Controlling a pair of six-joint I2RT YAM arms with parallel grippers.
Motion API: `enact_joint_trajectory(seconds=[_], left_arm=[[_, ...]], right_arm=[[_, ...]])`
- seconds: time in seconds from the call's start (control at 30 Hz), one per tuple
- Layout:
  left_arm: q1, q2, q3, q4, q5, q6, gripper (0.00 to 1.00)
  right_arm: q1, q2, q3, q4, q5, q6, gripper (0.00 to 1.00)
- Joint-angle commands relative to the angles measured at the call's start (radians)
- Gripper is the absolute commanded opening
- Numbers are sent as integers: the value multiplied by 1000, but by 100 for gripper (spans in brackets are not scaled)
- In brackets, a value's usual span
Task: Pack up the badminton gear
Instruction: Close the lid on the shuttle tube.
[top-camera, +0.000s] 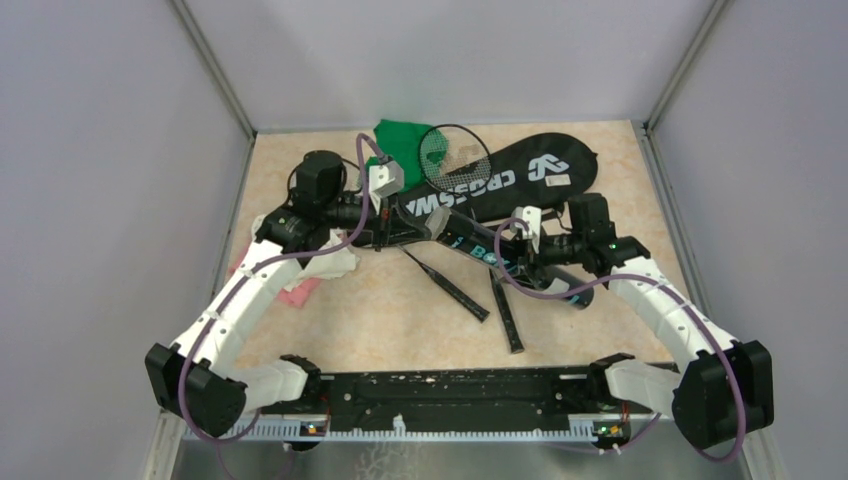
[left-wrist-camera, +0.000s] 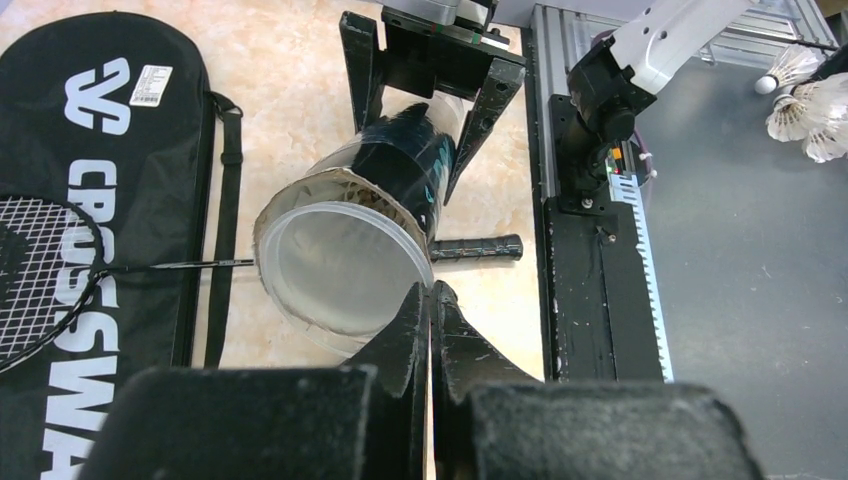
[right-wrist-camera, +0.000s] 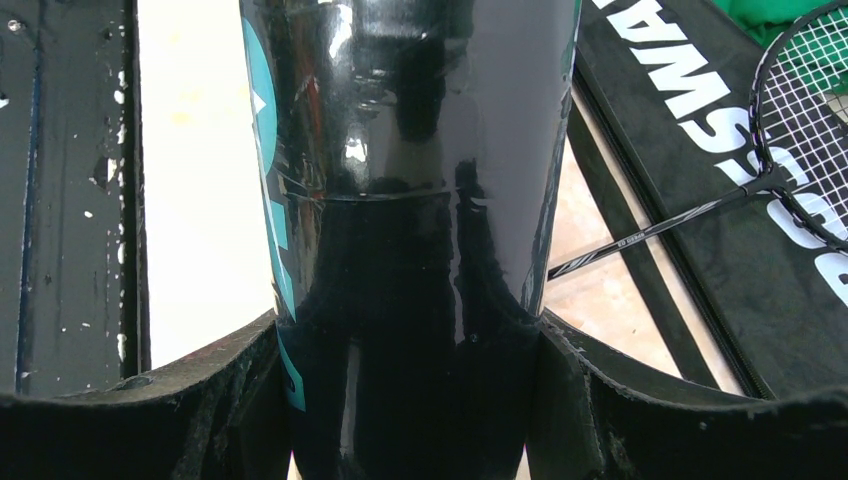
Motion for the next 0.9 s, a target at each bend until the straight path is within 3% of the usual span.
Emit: enact_joint_trajectory(seconds=[0.0, 0.33, 0.87], left_arm=[[-32, 16, 35, 54, -19, 25, 0], [-44, 26, 38, 52, -51, 35, 0], [-65, 25, 15, -47, 17, 118, 0]], right_arm=[[13, -20, 9, 52, -49, 8, 33], [13, -41, -11, 54, -50, 3, 33], [13, -42, -11, 18, -47, -53, 33]])
